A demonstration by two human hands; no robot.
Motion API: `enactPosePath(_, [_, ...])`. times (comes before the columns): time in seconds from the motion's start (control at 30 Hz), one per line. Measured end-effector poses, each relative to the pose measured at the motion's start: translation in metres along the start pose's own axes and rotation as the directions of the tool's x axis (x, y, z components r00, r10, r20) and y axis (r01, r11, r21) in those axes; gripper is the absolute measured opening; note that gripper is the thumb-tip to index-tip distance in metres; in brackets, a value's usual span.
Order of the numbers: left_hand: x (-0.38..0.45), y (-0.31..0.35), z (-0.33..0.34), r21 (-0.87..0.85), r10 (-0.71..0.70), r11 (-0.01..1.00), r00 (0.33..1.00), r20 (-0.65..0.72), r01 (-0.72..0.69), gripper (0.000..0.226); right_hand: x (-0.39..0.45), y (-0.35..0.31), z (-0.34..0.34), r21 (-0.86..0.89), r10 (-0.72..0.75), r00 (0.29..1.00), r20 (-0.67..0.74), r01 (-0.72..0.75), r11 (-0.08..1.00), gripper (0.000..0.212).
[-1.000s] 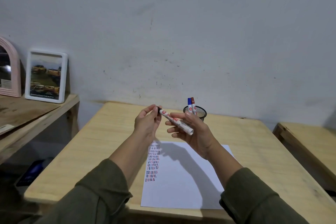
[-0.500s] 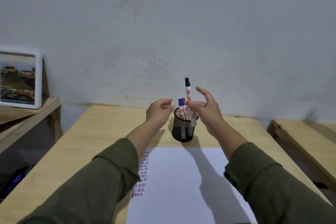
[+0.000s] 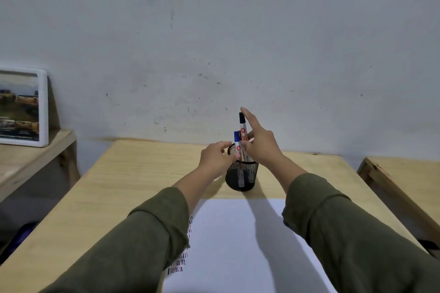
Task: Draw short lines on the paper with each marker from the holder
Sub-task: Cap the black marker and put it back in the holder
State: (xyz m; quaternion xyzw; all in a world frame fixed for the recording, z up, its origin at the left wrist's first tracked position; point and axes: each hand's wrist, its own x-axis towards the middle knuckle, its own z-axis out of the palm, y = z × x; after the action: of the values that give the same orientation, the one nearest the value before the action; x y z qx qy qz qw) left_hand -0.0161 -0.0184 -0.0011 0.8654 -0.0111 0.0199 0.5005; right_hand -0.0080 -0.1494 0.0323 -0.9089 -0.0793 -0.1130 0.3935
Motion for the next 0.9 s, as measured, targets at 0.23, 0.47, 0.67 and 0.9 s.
enactPosePath(0.23, [0.001,-0.004,0.003,-0.010,-0.007,1.000,1.000,0.014,0.007,0.051,0.007,0.014,0.012,-0.127,0.024,0.999,0.047,-0.018,0.992,0.070])
enactPosePath(0.47, [0.002,-0.006,0.004,-0.014,0.001,1.000,1.000,0.011,0.000,0.050,0.012,0.022,0.019,-0.251,-0.045,0.995,0.087,0.066,0.966,0.074])
enactPosePath(0.67, [0.001,-0.007,0.005,-0.033,0.007,0.999,1.000,0.000,-0.007,0.048,0.015,0.025,0.023,-0.300,-0.036,0.994,0.105,0.066,0.952,0.067])
enactPosePath(0.9, [0.000,-0.009,0.005,-0.052,-0.011,0.999,1.000,-0.010,0.011,0.050,0.012,0.022,0.017,-0.286,-0.101,0.992,0.073,0.118,0.951,0.051])
